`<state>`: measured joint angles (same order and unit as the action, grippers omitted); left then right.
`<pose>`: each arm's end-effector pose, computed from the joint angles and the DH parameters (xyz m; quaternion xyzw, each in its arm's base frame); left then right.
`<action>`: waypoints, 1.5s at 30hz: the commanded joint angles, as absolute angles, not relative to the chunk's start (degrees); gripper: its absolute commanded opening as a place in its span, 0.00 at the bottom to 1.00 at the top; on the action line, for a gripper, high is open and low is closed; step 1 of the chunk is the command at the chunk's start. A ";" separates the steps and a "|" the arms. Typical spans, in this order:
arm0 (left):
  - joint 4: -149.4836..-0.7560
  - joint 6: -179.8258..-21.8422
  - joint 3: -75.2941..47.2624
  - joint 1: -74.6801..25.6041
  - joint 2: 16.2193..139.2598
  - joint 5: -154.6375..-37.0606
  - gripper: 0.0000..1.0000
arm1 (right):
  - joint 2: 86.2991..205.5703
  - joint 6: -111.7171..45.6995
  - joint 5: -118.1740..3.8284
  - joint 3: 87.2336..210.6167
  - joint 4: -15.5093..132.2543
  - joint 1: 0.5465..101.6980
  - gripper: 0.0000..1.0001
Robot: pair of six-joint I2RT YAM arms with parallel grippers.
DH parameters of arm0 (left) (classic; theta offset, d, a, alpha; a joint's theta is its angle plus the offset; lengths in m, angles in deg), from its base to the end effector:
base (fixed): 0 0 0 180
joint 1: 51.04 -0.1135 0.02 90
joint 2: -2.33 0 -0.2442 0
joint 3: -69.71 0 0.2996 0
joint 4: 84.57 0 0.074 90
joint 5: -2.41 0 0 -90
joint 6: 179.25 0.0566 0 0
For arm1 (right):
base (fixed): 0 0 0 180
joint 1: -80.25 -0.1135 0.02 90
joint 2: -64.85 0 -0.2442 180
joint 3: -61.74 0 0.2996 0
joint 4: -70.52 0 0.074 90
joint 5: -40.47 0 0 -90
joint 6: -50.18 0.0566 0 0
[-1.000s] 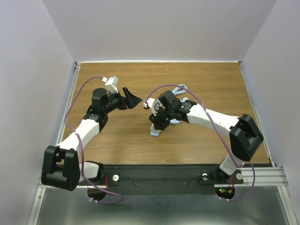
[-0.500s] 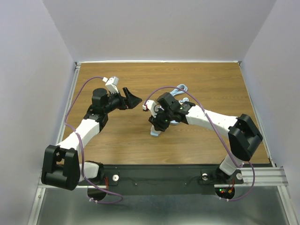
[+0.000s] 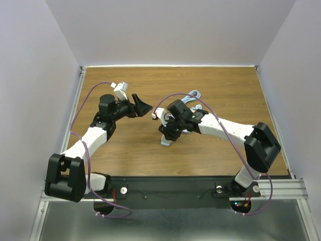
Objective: Insert the plug
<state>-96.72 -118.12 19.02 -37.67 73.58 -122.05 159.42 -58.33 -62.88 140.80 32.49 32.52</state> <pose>0.3247 -0.1101 0.2219 0.0943 0.7426 -0.4340 0.5013 0.2626 0.3084 0.1730 -0.5459 0.7702 0.1852 0.2728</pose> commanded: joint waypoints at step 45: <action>-102.11 -118.88 19.04 -38.03 72.91 -125.82 0.96 | 170.75 -62.50 -55.77 147.73 25.13 27.96 0.00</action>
<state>-98.99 -118.95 19.02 -37.67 74.58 -124.23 165.12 -61.36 -56.97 147.07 27.53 28.79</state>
